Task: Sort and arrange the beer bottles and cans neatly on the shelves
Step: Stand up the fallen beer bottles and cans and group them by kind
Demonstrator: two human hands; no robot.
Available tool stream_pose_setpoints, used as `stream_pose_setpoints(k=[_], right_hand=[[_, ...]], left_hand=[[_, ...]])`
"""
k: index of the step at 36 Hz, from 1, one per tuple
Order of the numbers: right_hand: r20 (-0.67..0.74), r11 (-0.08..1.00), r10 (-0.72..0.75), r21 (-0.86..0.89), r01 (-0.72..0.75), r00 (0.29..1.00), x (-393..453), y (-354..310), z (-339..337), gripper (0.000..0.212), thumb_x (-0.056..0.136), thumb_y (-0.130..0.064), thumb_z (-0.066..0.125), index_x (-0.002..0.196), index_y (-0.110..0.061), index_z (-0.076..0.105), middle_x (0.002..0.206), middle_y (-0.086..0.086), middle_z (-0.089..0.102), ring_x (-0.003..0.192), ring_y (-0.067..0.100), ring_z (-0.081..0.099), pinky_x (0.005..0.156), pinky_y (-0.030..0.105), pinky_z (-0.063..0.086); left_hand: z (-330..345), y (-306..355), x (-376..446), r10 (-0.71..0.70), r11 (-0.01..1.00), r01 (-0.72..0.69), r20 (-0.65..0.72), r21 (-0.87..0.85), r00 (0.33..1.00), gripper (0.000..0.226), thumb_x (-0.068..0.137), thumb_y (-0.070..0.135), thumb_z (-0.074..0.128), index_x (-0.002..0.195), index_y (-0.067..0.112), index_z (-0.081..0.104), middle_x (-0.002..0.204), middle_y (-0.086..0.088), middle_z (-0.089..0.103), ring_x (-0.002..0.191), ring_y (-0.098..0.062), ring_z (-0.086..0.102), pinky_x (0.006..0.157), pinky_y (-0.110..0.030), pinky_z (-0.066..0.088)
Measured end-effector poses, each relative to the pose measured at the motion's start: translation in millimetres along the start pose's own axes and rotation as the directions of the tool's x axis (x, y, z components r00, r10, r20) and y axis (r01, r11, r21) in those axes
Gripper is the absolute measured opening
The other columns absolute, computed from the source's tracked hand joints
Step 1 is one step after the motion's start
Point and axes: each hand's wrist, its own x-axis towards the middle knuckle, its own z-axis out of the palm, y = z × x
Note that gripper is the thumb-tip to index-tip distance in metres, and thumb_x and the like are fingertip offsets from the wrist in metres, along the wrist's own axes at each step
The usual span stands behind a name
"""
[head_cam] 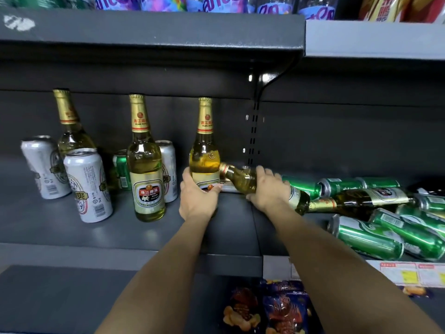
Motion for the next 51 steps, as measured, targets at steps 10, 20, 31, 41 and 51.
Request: stream_pose_setpoints(k=[10, 20, 31, 41, 51], right_hand=[[-0.089, 0.775, 0.254, 0.615, -0.148, 0.963, 6.3, 9.9, -32.4, 0.064, 0.080, -0.041, 0.076, 0.120, -0.010, 0.037, 0.127, 0.011, 0.053, 0.114, 0.036, 0.055, 0.088, 0.042, 0.045], [-0.027, 0.616, 0.380, 0.754, -0.231, 0.925, 30.1, 18.4, -15.7, 0.063, 0.079, -0.040, 0.077, 0.117, -0.007, 0.038, 0.122, 0.015, 0.057, 0.114, 0.038, 0.056, 0.093, 0.044, 0.046], [-0.001, 0.635, 0.394, 0.724, -0.271, 0.919, 35.8, 20.3, -13.6, 0.069, 0.082, -0.043, 0.074, 0.127, -0.006, 0.037, 0.134, 0.014, 0.050, 0.124, 0.037, 0.049, 0.096, 0.045, 0.042], [-0.658, 0.953, -0.263, -0.066, 0.294, 0.705, 10.0, -19.8, 7.9, 0.047, 0.068, -0.018, 0.071, 0.113, -0.015, 0.061, 0.106, 0.004, 0.061, 0.095, 0.025, 0.053, 0.080, 0.036, 0.029], [0.122, 0.952, -0.284, -0.081, 0.295, 0.951, 47.5, -47.1, 38.7, 0.077, 0.093, -0.026, 0.058, 0.154, -0.014, 0.012, 0.161, 0.007, 0.015, 0.148, 0.028, 0.010, 0.121, 0.042, 0.011]], left_hand=[[0.6, 0.5, 3.0, 0.002, 1.000, -0.002, -0.007, 0.007, 1.000, 0.090, 0.078, 0.040, 0.078, 0.148, 0.028, 0.023, 0.138, -0.002, 0.048, 0.125, -0.027, 0.049, 0.097, -0.042, 0.043], [2.5, -5.4, 14.2, 0.006, 1.000, -0.006, -0.025, 0.024, 1.000, 0.093, 0.079, 0.042, 0.077, 0.150, 0.027, 0.020, 0.142, -0.002, 0.044, 0.131, -0.026, 0.043, 0.101, -0.044, 0.039], [7.4, -8.7, 14.0, 0.051, 0.998, -0.049, -0.059, 0.024, 0.997, 0.092, 0.079, 0.039, 0.077, 0.150, 0.024, 0.021, 0.141, -0.007, 0.042, 0.133, -0.028, 0.040, 0.102, -0.046, 0.038], [10.3, -8.4, 13.0, 0.059, 0.998, -0.057, -0.088, 0.031, 0.994, 0.091, 0.079, 0.038, 0.076, 0.150, 0.023, 0.021, 0.140, -0.010, 0.042, 0.132, -0.030, 0.041, 0.103, -0.048, 0.038], [11.8, -13.3, 15.9, 0.072, 0.996, -0.068, -0.081, 0.051, 0.994, 0.093, 0.079, 0.041, 0.075, 0.151, 0.023, 0.020, 0.137, -0.009, 0.042, 0.131, -0.029, 0.041, 0.099, -0.047, 0.040]])
